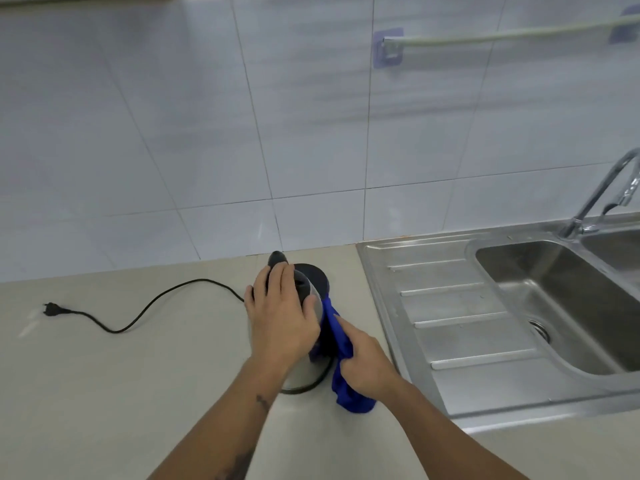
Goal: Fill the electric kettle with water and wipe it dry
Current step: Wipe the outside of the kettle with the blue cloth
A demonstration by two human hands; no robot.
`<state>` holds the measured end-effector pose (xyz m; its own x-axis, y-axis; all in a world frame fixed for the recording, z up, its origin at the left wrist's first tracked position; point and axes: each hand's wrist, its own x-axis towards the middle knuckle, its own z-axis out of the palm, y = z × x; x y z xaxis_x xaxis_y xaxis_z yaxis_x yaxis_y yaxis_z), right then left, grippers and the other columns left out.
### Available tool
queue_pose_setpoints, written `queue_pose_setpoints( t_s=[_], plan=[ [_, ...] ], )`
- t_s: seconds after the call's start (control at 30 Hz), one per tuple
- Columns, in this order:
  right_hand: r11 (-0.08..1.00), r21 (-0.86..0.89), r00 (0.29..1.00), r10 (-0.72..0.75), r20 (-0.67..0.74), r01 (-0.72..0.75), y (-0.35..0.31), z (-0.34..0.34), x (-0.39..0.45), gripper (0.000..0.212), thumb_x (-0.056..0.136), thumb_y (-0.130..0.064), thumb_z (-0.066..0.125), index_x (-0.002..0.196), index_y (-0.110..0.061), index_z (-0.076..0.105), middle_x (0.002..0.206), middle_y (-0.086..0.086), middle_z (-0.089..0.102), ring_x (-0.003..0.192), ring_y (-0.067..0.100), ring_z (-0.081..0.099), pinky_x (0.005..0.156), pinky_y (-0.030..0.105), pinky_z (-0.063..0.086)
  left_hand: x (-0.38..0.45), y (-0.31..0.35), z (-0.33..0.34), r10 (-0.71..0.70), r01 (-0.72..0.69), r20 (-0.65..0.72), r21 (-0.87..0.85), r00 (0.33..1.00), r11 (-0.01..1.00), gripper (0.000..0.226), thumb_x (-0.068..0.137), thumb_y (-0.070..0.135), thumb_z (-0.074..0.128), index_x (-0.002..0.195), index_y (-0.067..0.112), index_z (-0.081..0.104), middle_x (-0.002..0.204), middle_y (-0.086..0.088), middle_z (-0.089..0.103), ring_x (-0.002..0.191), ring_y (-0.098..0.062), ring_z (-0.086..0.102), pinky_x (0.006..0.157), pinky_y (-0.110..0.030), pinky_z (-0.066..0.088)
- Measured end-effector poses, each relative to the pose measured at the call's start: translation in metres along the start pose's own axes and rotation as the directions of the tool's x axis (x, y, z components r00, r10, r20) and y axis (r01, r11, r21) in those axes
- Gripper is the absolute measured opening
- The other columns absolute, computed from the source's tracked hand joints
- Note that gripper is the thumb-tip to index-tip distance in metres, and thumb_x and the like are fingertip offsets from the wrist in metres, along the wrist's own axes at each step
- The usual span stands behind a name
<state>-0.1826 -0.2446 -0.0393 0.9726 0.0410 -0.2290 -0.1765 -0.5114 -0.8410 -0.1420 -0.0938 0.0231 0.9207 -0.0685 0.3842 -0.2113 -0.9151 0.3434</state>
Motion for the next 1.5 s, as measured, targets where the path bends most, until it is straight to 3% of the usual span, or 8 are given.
queue_pose_setpoints(
  t_s=[0.1, 0.2, 0.3, 0.4, 0.53, 0.7, 1.0, 1.5],
  plan=[
    [0.998, 0.019, 0.998, -0.060, -0.015, 0.060, -0.005, -0.012, 0.001, 0.090, 0.082, 0.012, 0.049, 0.155, -0.038, 0.034, 0.120, -0.006, 0.063, 0.102, 0.013, 0.063, 0.079, 0.019, 0.053, 0.004, -0.014, -0.012, 0.124, -0.106, 0.096, -0.174, 0.988, 0.979, 0.060, 0.084, 0.036, 0.052, 0.141, 0.015, 0.047, 0.148, 0.006, 0.043, 0.141, -0.017, 0.029, 0.118, -0.032, 0.017],
    [0.987, -0.001, 0.987, -0.160, -0.028, 0.160, -0.016, -0.018, 0.003, 0.091, 0.080, 0.010, 0.049, 0.156, -0.037, 0.033, 0.134, -0.009, 0.056, 0.117, 0.013, 0.058, 0.095, 0.028, 0.053, 0.010, -0.021, -0.027, 0.175, -0.109, 0.232, -0.273, 0.957, 0.956, 0.061, 0.088, 0.032, 0.057, 0.147, 0.022, 0.041, 0.145, 0.022, 0.032, 0.145, -0.006, 0.019, 0.122, -0.036, 0.014],
    [0.968, -0.057, 0.968, -0.245, -0.045, 0.242, -0.028, -0.014, 0.005, 0.092, 0.079, 0.006, 0.048, 0.160, -0.031, 0.027, 0.159, -0.006, 0.038, 0.145, 0.017, 0.039, 0.117, 0.034, 0.039, 0.012, -0.014, -0.032, 0.108, -0.030, 0.331, -0.231, 0.938, 0.972, 0.064, 0.092, 0.018, 0.055, 0.151, 0.026, 0.032, 0.156, 0.018, 0.027, 0.149, -0.004, 0.007, 0.122, -0.044, 0.009],
    [0.969, -0.065, 0.970, -0.240, -0.043, 0.237, -0.034, -0.010, 0.005, 0.090, 0.083, 0.010, 0.046, 0.162, -0.027, 0.022, 0.167, -0.007, 0.024, 0.153, 0.015, 0.025, 0.121, 0.025, 0.028, 0.006, 0.005, -0.026, -0.049, 0.098, 0.273, -0.169, 0.961, 0.981, 0.065, 0.092, 0.023, 0.052, 0.153, 0.025, 0.029, 0.162, 0.012, 0.019, 0.151, -0.015, 0.001, 0.123, -0.041, 0.008],
    [0.996, 0.050, 0.997, -0.076, -0.001, 0.076, -0.014, -0.007, 0.009, 0.094, 0.076, 0.006, 0.049, 0.157, -0.037, 0.030, 0.148, -0.004, 0.052, 0.134, 0.023, 0.052, 0.109, 0.038, 0.048, 0.000, 0.026, -0.015, -0.264, 0.279, 0.188, -0.055, 0.946, 0.959, 0.068, 0.094, 0.040, 0.048, 0.154, 0.024, 0.021, 0.162, -0.008, 0.011, 0.149, -0.027, 0.004, 0.122, -0.040, 0.011],
    [0.999, 0.028, 0.990, 0.041, 0.132, -0.045, 0.002, -0.015, 0.009, 0.087, 0.075, 0.007, 0.049, 0.152, -0.034, 0.040, 0.117, 0.001, 0.064, 0.101, 0.022, 0.064, 0.090, 0.038, 0.058, 0.005, 0.017, -0.018, -0.231, 0.249, 0.216, -0.059, 0.949, 0.967, 0.067, 0.090, 0.035, 0.055, 0.151, 0.022, 0.030, 0.156, -0.004, 0.024, 0.144, -0.025, 0.018, 0.118, -0.039, 0.023],
    [0.975, -0.015, 0.975, -0.223, -0.012, 0.223, -0.044, -0.006, 0.012, 0.092, 0.083, 0.007, 0.053, 0.162, -0.026, 0.020, 0.162, -0.006, 0.031, 0.143, 0.021, 0.038, 0.113, 0.028, 0.039, 0.015, -0.009, -0.040, -0.075, 0.113, 0.350, -0.089, 0.934, 0.990, 0.072, 0.079, 0.026, 0.062, 0.147, 0.026, 0.041, 0.153, 0.010, 0.033, 0.140, -0.013, 0.032, 0.113, -0.025, 0.028],
    [0.988, 0.154, 0.998, -0.010, 0.056, 0.001, -0.002, 0.015, -0.005, 0.096, 0.082, 0.011, 0.055, 0.159, -0.035, 0.024, 0.149, -0.003, 0.046, 0.129, 0.021, 0.052, 0.107, 0.039, 0.050, 0.017, -0.019, -0.040, -0.083, 0.161, 0.310, -0.235, 0.947, 0.959, 0.068, 0.076, 0.010, 0.071, 0.140, 0.027, 0.052, 0.144, 0.015, 0.042, 0.135, -0.011, 0.037, 0.109, -0.025, 0.029]
  ],
)
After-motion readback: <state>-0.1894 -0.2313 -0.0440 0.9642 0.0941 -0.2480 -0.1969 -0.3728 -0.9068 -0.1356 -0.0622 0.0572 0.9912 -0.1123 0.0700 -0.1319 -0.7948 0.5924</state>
